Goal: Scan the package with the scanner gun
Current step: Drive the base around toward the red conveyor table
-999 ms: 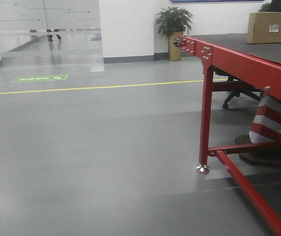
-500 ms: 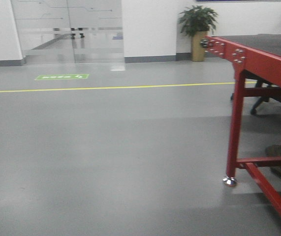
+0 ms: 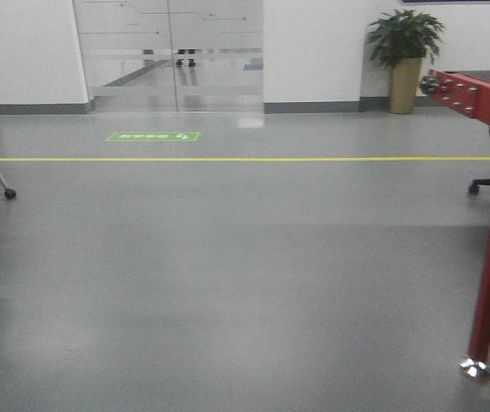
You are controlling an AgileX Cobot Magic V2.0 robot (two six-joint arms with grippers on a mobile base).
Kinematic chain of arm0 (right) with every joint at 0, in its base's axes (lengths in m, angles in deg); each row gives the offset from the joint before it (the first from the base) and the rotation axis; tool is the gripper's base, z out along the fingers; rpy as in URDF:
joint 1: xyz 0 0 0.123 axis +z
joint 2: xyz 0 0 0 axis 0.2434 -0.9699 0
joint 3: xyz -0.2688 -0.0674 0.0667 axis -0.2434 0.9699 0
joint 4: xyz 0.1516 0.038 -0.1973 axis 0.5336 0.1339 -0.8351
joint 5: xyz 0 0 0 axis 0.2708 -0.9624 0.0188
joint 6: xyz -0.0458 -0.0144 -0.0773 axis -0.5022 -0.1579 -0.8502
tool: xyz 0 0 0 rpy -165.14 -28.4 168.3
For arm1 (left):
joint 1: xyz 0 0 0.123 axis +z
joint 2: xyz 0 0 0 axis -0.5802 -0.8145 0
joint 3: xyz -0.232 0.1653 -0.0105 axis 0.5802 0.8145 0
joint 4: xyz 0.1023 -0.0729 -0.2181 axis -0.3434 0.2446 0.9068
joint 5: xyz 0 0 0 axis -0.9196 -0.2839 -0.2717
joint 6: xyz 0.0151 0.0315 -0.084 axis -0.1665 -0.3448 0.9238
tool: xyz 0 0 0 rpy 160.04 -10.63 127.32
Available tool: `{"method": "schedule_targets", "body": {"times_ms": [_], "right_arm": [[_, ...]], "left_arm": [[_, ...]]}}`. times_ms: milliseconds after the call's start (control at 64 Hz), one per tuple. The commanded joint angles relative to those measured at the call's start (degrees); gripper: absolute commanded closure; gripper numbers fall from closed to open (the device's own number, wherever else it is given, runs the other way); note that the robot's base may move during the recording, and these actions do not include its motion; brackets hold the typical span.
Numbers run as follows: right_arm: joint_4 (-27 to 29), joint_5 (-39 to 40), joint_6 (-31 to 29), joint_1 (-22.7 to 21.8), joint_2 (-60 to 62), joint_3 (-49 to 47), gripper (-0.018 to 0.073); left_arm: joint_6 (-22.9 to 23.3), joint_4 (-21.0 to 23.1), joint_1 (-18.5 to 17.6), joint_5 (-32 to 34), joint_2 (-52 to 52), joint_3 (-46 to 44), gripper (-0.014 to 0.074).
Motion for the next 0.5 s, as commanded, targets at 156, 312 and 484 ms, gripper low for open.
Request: {"method": "schedule_targets", "body": {"times_ms": [156, 312, 484], "right_arm": [[-0.5, 1.0, 0.0, -0.1, 0.2, 0.0, 0.0713], [-0.5, 1.0, 0.0, -0.1, 0.2, 0.0, 0.0713], [-0.5, 1.0, 0.0, -0.1, 0.2, 0.0, 0.0713]], "left_arm": [[0.0, 0.3, -0.4, 1.0, 0.2, -0.1, 0.0707], [0.0, 0.3, -0.4, 1.0, 0.2, -0.1, 0.0707], [0.0, 0.3, -0.4, 1.0, 0.2, -0.1, 0.0707]]}}
